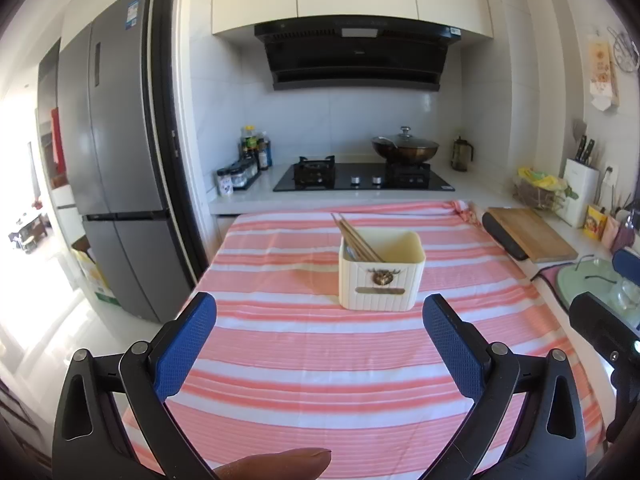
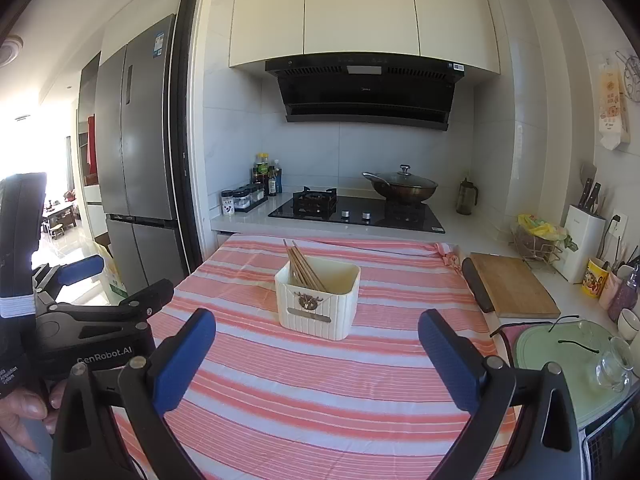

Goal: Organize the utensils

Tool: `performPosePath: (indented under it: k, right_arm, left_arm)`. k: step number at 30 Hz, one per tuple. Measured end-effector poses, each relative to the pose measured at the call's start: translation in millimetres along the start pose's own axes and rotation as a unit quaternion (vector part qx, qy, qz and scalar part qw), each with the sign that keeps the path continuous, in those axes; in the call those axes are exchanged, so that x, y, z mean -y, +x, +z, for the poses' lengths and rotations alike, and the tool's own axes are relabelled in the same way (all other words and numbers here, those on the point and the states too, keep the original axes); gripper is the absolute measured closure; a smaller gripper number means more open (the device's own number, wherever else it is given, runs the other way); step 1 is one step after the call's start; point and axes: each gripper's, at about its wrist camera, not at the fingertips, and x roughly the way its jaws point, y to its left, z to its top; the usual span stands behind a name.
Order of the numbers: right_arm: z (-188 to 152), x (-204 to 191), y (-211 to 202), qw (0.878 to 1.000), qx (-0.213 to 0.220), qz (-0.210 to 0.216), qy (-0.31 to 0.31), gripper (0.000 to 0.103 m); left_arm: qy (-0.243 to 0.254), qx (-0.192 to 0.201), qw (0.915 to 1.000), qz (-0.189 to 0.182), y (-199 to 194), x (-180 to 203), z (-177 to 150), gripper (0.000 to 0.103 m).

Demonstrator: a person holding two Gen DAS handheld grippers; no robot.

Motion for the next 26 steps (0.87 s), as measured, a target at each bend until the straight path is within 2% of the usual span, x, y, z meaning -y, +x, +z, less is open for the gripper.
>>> performPosePath:
  k: [21, 26]
  right_arm:
    - [1.7, -3.3, 0.1, 1.0, -0.004, -0.001, -0.003, 0.0]
    - [1.7, -5.5, 4.1, 1.0, -0.009, -0.005, -0.004, 0.0]
  left_arm:
    - [0.004, 0.0, 1.0, -0.004, -0.4, 5.4, -0.9, 0.0]
    - [-0.008, 0.006, 0.9999, 0.002, 2.8, 2.9, -3.8, 0.0]
